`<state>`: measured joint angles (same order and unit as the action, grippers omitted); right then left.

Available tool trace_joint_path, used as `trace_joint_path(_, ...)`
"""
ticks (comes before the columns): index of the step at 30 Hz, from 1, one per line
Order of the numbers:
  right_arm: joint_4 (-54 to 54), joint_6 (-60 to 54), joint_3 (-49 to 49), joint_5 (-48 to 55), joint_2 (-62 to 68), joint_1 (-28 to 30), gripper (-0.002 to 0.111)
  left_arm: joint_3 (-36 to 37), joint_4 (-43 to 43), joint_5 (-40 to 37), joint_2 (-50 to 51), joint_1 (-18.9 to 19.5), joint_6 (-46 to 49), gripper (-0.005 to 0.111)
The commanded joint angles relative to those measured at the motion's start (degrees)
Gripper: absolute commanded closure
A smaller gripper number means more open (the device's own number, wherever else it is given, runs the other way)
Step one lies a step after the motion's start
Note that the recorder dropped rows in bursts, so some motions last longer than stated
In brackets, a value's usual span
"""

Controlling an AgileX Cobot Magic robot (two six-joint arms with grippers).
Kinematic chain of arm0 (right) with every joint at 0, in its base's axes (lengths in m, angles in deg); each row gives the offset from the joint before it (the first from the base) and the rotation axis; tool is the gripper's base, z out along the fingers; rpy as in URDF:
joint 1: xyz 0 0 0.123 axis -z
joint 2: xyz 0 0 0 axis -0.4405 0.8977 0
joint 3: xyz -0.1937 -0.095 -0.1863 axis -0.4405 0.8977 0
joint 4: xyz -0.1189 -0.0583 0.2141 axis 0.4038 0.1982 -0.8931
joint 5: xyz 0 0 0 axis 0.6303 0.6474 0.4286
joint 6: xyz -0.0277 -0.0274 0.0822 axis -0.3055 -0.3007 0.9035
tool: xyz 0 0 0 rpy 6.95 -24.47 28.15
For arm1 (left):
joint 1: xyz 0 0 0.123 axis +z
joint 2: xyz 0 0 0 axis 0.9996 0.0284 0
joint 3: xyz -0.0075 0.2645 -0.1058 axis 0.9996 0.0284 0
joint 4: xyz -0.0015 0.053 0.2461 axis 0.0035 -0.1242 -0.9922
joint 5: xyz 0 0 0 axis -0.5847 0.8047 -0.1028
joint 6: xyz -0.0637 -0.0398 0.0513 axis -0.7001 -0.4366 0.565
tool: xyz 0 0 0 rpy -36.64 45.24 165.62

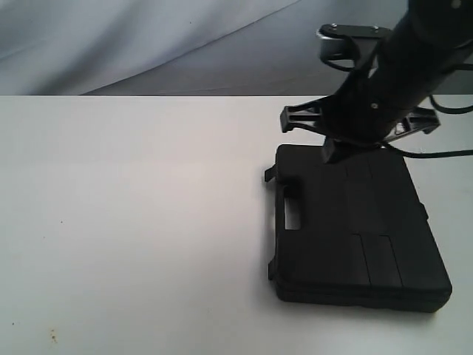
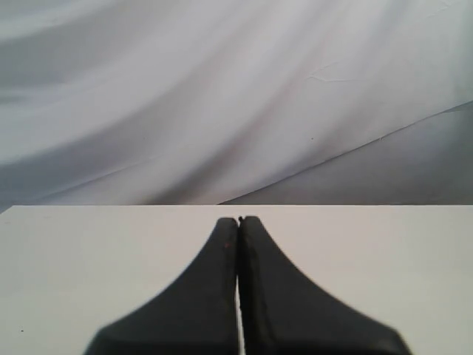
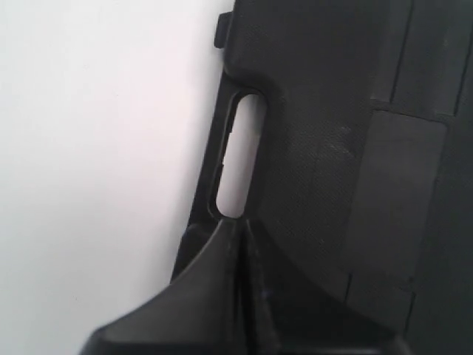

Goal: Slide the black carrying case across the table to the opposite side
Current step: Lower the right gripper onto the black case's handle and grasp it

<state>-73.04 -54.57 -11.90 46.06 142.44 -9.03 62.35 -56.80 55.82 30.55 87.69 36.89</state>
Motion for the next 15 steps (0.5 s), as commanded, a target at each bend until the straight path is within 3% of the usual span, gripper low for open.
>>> trace_joint_path(1, 0.7, 0.7, -3.9, 0.6, 4.9, -1.6, 0.108, 0.2, 0.0, 0.5, -0.3, 0.0, -0.6, 0.107)
trace_joint_path(15, 0.7, 1.9, -12.9, 0.6, 18.2, -1.6, 0.108, 0.2, 0.0, 0.5, -0.3, 0.0, -0.6, 0.107)
